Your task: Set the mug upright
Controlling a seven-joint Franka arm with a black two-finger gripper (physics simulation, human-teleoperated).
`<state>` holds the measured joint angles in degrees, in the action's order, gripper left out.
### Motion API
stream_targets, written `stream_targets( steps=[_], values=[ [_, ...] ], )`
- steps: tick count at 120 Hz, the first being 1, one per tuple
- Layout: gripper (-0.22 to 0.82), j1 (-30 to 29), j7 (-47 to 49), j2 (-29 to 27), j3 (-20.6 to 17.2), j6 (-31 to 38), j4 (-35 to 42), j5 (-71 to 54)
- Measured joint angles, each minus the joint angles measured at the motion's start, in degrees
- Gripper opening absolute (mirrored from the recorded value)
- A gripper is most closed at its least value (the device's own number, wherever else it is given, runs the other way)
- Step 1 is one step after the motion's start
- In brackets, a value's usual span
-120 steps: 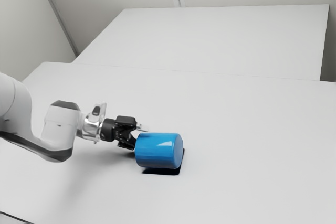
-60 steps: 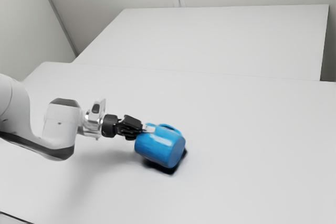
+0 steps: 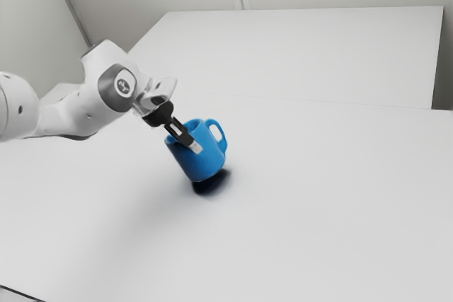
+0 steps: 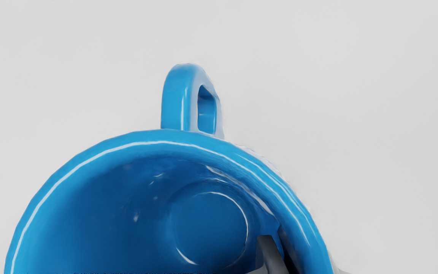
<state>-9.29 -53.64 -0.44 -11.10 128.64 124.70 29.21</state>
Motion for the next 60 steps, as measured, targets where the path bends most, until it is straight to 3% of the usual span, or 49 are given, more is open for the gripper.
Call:
stream_targets(
  steps=[23,44,60],
  values=[
    [-0.18,4.35,13.41,1.07,-1.71,2.35,-1.13,-18.34],
    [-0.18,8.61,24.12,1.07,-2.0,3.08,-0.14,-24.21],
    [-0.18,9.19,30.84,-3.31,-2.22,2.32,3.7,-25.64]
  ],
)
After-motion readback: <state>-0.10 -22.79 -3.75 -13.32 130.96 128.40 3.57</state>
